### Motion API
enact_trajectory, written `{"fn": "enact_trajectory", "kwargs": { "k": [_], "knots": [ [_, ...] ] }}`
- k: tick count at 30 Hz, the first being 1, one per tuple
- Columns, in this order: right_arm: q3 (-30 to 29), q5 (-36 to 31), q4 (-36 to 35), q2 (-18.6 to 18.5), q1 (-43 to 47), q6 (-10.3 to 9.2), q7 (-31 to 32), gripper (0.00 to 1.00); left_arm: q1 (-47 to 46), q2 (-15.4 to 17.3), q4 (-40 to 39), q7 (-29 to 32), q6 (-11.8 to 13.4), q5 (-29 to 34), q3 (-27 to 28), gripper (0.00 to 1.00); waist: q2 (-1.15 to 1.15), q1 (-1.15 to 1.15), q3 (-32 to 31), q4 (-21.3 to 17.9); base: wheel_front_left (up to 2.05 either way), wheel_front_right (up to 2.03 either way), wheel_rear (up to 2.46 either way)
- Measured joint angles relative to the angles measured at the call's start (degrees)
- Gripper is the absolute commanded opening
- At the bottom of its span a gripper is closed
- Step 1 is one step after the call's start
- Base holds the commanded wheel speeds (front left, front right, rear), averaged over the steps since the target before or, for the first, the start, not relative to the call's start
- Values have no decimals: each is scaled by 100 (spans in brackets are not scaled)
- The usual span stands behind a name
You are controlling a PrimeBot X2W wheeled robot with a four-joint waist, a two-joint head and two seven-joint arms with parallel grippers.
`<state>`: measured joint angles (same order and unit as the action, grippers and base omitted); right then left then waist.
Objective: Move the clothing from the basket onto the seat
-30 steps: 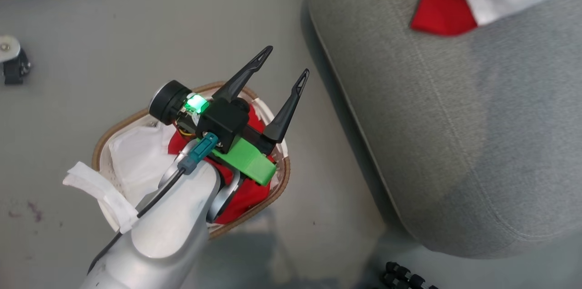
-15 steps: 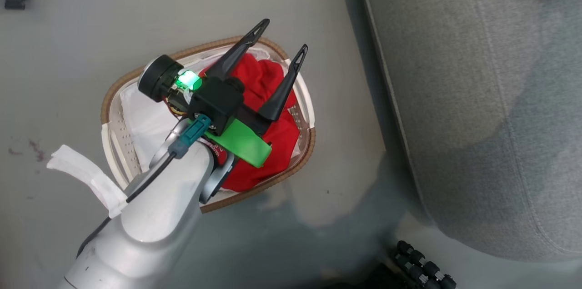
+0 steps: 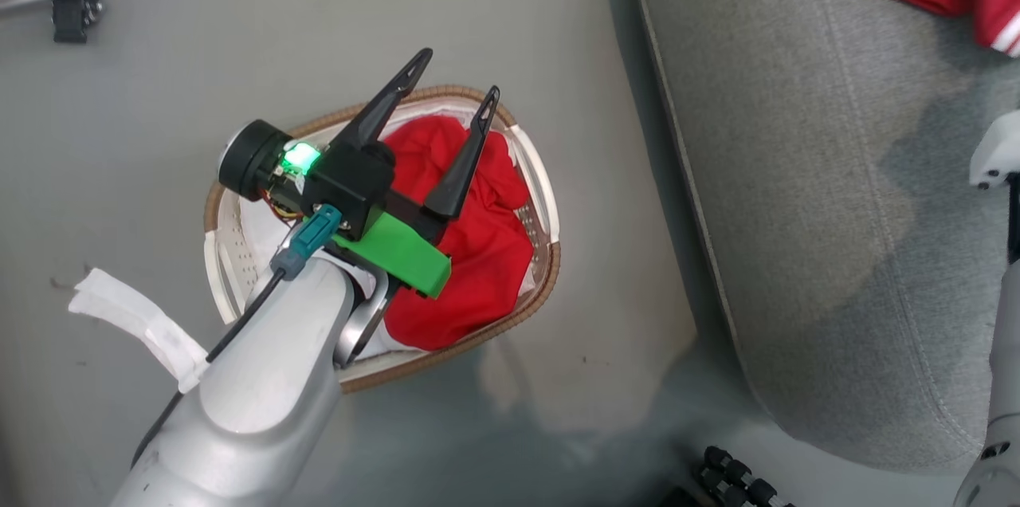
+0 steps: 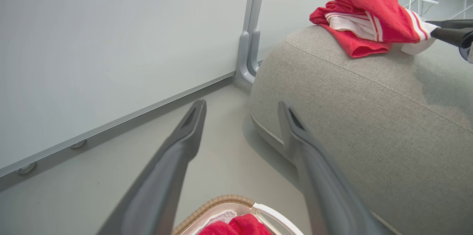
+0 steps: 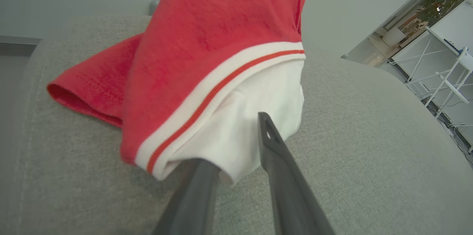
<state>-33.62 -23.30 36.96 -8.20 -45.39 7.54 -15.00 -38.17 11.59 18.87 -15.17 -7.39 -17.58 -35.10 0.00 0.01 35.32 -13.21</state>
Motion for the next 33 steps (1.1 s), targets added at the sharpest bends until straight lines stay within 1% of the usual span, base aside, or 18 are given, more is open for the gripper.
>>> {"fn": "enact_trajectory", "kwargs": {
  "k": [3,6,12,17,23,30,33],
  "knots": [
    [203,222,-300,108,263,0,-1,100,126,-40,25,0,0,1,45,100,0,0,-221,-32,0,0,0],
    [591,503,-708,241,466,0,-9,100,286,-119,35,0,0,2,215,100,0,0,-474,-49,0,0,0],
    [1265,1051,-1078,360,778,-1,-9,100,670,-243,136,0,0,35,505,100,0,-1,-952,-28,0,0,0],
    [1808,1347,-1191,407,1002,-1,-9,100,961,-385,192,0,0,102,868,100,0,-1,-1339,85,0,0,0],
    [2351,1738,-1272,479,1281,-1,-9,100,1380,-517,310,0,0,313,1472,100,0,-1,-1763,360,0,0,0],
    [2789,2013,-1176,530,1740,-1,-9,100,1872,-605,461,0,35,470,2313,100,0,-1,-2213,707,0,0,0],
    [2853,2102,-1163,538,1975,-1,-9,100,2063,-662,475,0,41,548,2595,100,0,-1,-2388,852,0,0,0]
  ]
}}
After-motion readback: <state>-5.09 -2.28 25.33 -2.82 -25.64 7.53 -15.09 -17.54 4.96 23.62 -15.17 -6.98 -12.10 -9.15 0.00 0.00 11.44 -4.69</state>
